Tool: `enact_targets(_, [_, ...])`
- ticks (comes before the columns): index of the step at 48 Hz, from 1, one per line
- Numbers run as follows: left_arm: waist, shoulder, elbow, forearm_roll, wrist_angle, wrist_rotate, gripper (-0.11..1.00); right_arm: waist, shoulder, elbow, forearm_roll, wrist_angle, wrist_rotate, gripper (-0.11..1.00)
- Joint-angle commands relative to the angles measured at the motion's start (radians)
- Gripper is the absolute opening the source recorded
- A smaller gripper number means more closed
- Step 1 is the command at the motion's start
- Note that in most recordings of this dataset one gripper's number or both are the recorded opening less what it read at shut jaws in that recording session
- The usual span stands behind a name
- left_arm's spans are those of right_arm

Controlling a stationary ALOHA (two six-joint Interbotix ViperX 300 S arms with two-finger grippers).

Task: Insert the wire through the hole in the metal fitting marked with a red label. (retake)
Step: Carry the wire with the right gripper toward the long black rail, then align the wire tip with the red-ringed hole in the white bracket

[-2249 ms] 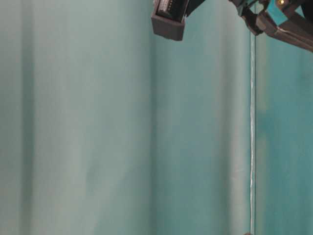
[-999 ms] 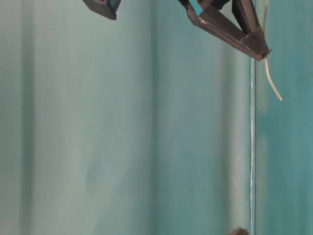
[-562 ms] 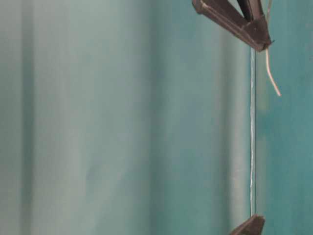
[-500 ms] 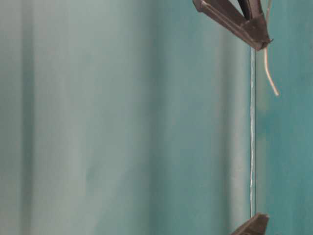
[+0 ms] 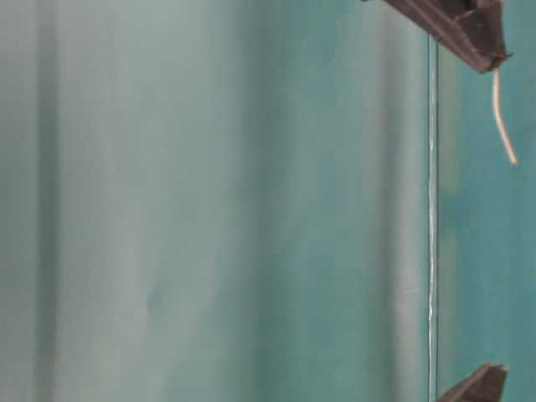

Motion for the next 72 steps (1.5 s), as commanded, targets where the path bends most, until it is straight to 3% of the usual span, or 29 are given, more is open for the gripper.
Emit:
enact_targets(1, [-0.012,0.012,-0.014,-0.005,-0.043,0.000,0.66,0.057,0.015,-0.020,0.077,-0.054,-0.048,0.03])
enact_targets(7, [-0.023,0.049,-0.015,-0.003,-0.092,-0.002,0.66,0.120,0.051,-0.032,0.133,-0.107,-0.080,0.03])
enact_targets(27, [-0.080,0.166,-0.060,-0.003,-0.173,-0.043,0.66,0.244,0.201,-0.067,0.209,-0.287,-0.081,0.03])
enact_targets(38, [-0.081,0.219,-0.072,-0.003,-0.239,-0.049,0.66,0.259,0.253,-0.078,0.213,-0.336,-0.083,0.03])
enact_targets(72, [-0.081,0.308,-0.118,-0.003,-0.278,-0.077,0.66,0.279,0.344,-0.086,0.229,-0.440,-0.078,0.03])
